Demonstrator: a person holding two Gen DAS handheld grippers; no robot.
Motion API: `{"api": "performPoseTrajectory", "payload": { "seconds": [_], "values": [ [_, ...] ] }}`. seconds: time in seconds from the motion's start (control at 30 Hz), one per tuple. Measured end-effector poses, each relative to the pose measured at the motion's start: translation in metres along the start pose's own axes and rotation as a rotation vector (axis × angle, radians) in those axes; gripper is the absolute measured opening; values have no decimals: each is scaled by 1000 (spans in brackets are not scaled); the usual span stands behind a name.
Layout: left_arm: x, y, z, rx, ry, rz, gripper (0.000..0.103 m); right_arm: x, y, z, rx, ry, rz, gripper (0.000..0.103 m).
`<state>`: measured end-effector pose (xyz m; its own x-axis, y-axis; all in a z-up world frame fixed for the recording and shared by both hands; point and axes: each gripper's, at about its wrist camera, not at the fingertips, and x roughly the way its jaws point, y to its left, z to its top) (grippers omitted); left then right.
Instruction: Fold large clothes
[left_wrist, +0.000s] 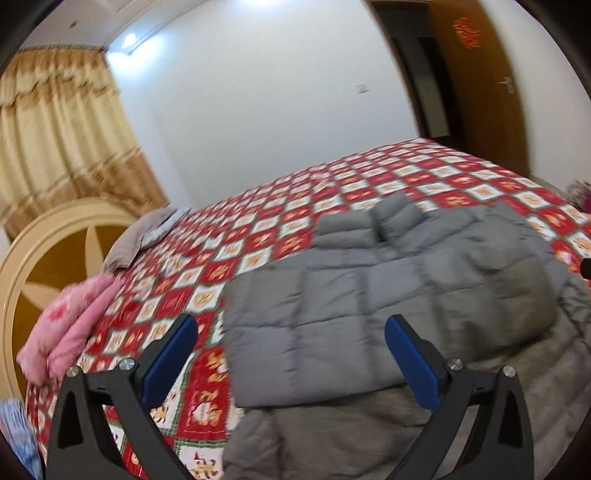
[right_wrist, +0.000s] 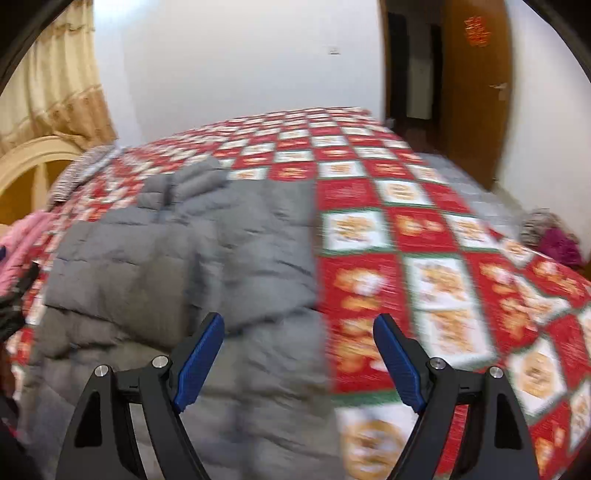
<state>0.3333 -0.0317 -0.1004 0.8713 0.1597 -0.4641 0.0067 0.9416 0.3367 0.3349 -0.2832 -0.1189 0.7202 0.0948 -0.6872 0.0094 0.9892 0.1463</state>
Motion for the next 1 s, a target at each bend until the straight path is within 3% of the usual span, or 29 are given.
{"api": "performPoseTrajectory", "payload": {
  "seconds": [0.27,0.3,0.33,0.43,0.57,0.97,1.0],
  "values": [
    [45,19,-24,-81,107,24,103,71,48,9,39,125,177,81],
    [50,18,-27,-81,122,23,103,78,50,7,39,147,188,66],
    [52,17,-28,-80,129,23,103,83,53,5,34,166,196,44],
    [56,15,-35,-68,139,22,103,81,52,0,33,153,172,30],
    [61,16,-40,-73,155,16,103,69,41,-2,14,111,107,27],
    [61,15,-35,-56,161,-2,103,74,25,-5,15,136,82,27],
    [57,17,-31,-56,150,-7,103,71,23,-4,25,135,84,31]
  ]
}}
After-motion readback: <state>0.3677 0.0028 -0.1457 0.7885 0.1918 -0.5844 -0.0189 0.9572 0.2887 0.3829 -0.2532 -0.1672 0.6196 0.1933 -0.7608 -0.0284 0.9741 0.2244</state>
